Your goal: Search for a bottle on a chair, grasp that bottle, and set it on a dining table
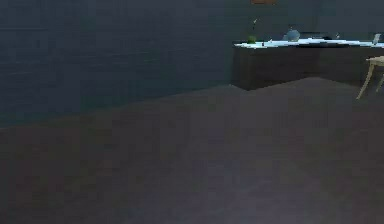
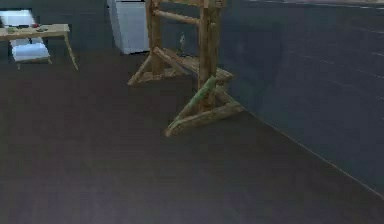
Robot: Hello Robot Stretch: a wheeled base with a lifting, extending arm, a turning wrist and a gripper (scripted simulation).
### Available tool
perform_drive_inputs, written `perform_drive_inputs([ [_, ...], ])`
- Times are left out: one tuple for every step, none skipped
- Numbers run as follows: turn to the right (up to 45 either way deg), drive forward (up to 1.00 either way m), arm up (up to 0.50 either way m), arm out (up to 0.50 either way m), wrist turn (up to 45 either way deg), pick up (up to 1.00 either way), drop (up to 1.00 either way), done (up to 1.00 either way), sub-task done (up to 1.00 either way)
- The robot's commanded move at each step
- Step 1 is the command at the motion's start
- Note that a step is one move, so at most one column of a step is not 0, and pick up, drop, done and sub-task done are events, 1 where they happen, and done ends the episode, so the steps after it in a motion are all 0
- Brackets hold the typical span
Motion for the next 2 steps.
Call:
perform_drive_inputs([
  [45.0,0.0,0.0,0.0,0.0,0.0,0.0,0.0,0.0],
  [18.0,0.0,0.0,0.0,0.0,0.0,0.0,0.0,0.0],
])
